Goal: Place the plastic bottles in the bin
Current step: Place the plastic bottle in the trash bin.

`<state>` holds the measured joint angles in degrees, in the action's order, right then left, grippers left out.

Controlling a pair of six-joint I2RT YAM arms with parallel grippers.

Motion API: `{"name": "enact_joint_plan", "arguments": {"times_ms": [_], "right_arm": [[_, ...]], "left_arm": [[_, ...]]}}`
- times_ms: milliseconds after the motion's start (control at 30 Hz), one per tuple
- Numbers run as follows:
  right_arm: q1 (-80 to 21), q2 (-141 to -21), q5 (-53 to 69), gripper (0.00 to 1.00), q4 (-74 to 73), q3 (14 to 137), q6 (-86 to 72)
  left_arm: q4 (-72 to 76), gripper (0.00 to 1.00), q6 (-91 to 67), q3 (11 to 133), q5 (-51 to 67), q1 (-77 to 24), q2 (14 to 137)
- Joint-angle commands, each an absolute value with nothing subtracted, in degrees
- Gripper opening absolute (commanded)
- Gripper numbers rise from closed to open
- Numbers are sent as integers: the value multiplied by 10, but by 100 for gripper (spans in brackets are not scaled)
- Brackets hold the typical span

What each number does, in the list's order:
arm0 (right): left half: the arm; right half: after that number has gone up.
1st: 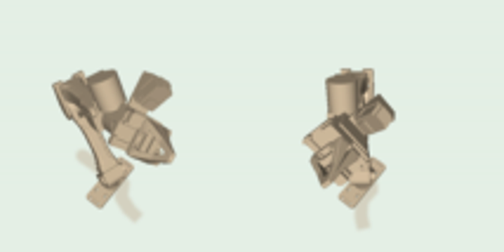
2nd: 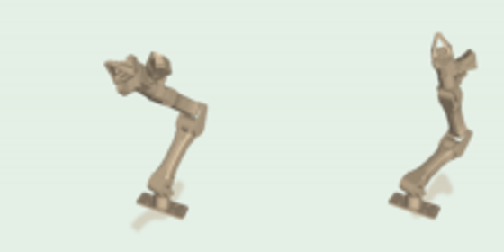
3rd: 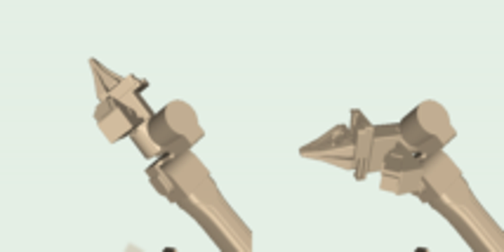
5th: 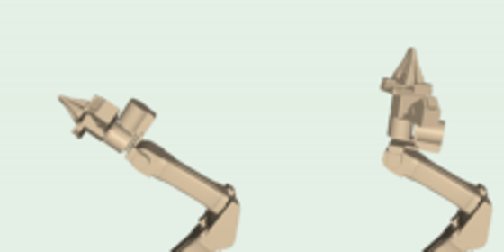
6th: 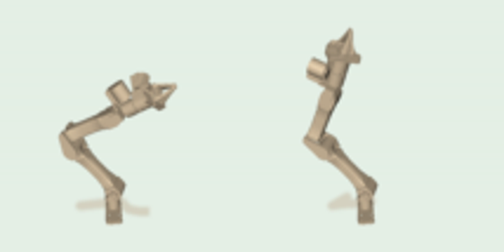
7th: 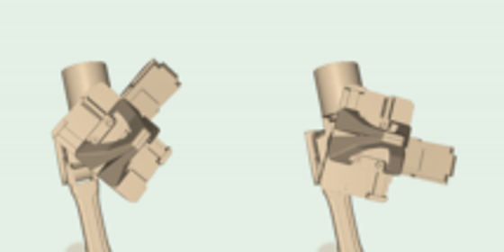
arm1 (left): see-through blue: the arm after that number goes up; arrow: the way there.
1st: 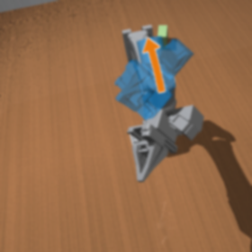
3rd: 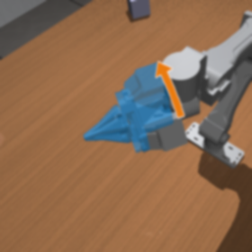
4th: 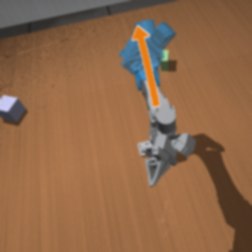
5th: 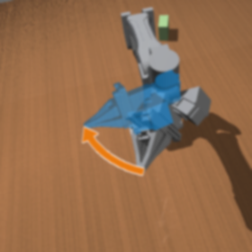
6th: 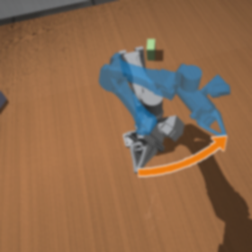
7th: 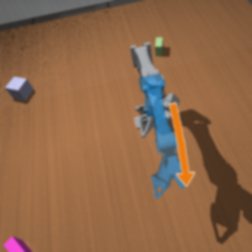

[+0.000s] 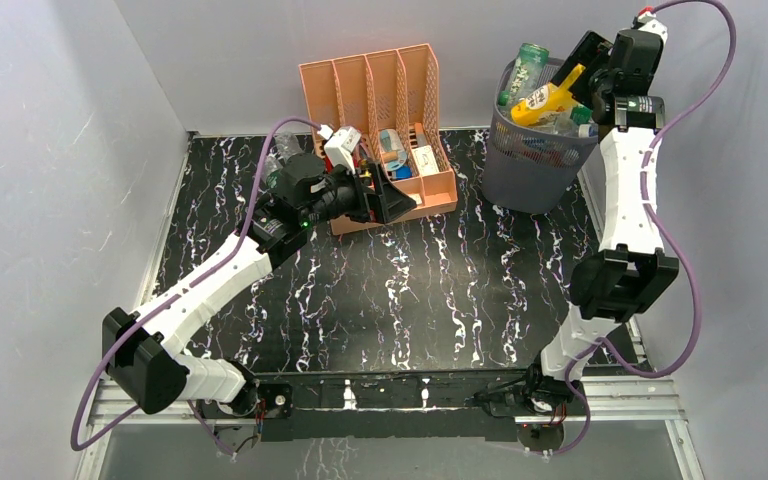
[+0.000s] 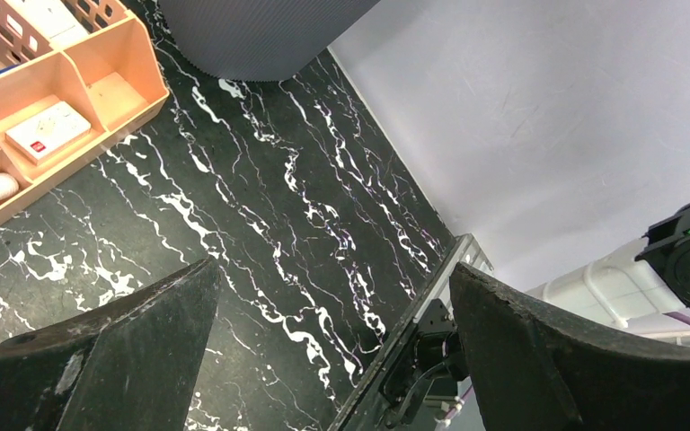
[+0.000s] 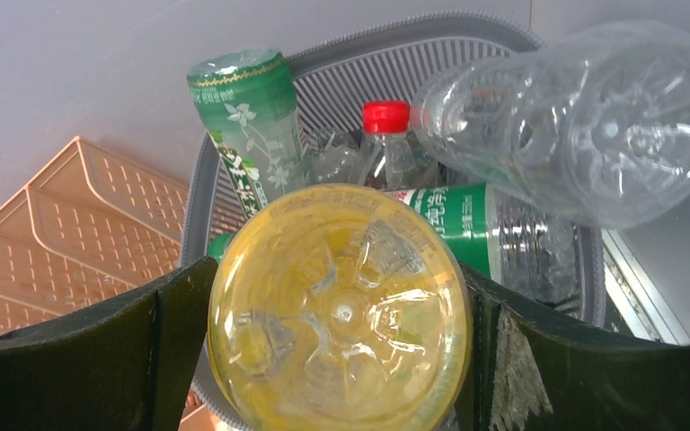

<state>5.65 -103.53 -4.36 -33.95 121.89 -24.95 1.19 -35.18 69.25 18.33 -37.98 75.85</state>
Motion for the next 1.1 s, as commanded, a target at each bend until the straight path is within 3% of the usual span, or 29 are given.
{"name": "enact_joint_plan", "arguments": {"times_ms": [0, 200, 800, 1067], "right_arm": [[52, -974, -33, 98, -318, 1198, -253], [80, -954, -75, 98, -367, 1225, -273], [118, -912, 27, 98, -341, 1181, -297], [117, -853, 80, 98, -305, 1149, -299]], "left_arm": [[10, 98, -352, 688, 179, -377, 727], [0, 98, -353, 696, 178, -376, 739], [-24, 98, -345, 713, 163, -375, 744], [-79, 98, -343, 745, 156, -297, 753]]}}
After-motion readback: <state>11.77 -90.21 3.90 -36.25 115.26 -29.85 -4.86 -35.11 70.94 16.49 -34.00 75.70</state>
